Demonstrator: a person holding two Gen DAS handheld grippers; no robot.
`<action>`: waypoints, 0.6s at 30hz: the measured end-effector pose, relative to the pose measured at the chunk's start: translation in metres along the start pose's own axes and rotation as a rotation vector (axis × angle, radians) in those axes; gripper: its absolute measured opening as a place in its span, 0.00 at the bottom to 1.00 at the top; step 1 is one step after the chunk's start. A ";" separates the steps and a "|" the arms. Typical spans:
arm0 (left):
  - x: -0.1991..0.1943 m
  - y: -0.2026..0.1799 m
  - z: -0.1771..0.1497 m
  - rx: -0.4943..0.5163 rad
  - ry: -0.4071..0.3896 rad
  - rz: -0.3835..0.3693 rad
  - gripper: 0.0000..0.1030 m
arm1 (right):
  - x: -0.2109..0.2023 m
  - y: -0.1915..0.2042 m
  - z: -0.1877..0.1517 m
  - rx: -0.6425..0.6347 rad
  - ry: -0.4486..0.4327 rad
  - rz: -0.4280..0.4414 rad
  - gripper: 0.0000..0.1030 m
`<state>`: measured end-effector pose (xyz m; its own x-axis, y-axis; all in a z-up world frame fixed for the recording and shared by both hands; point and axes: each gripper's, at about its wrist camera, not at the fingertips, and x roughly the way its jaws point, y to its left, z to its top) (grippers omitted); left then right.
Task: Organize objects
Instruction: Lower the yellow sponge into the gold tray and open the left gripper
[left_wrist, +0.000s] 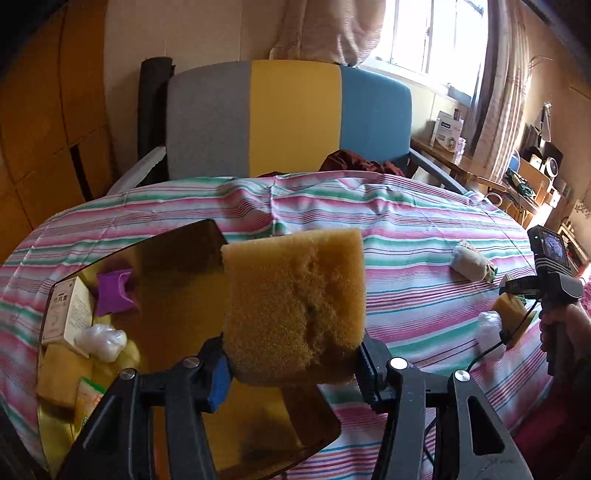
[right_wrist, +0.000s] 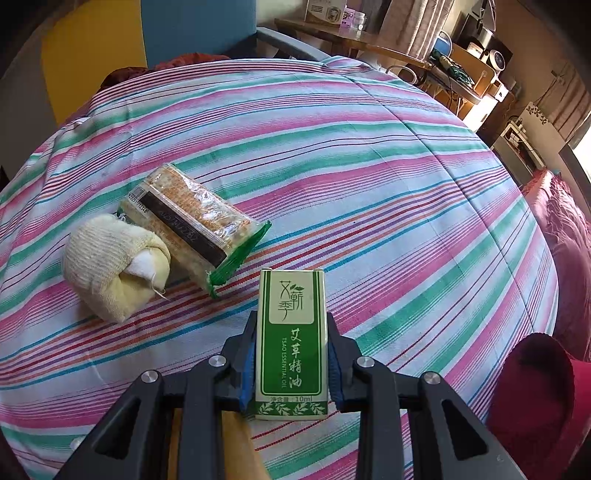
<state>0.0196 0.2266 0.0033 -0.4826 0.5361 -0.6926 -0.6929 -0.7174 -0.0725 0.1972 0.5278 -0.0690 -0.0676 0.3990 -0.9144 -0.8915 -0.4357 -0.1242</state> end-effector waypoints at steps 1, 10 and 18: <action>-0.001 0.009 -0.003 -0.011 0.006 0.010 0.54 | 0.000 0.001 0.000 -0.002 -0.001 -0.001 0.29; -0.023 0.100 -0.043 -0.183 0.072 0.023 0.54 | -0.005 0.002 -0.006 -0.011 -0.002 -0.002 0.29; -0.021 0.116 -0.074 -0.168 0.159 0.043 0.58 | -0.005 0.003 -0.007 -0.012 0.000 0.003 0.29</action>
<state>-0.0112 0.0993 -0.0436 -0.4097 0.4362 -0.8012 -0.5683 -0.8091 -0.1499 0.1978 0.5191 -0.0670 -0.0706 0.3973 -0.9150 -0.8859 -0.4465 -0.1255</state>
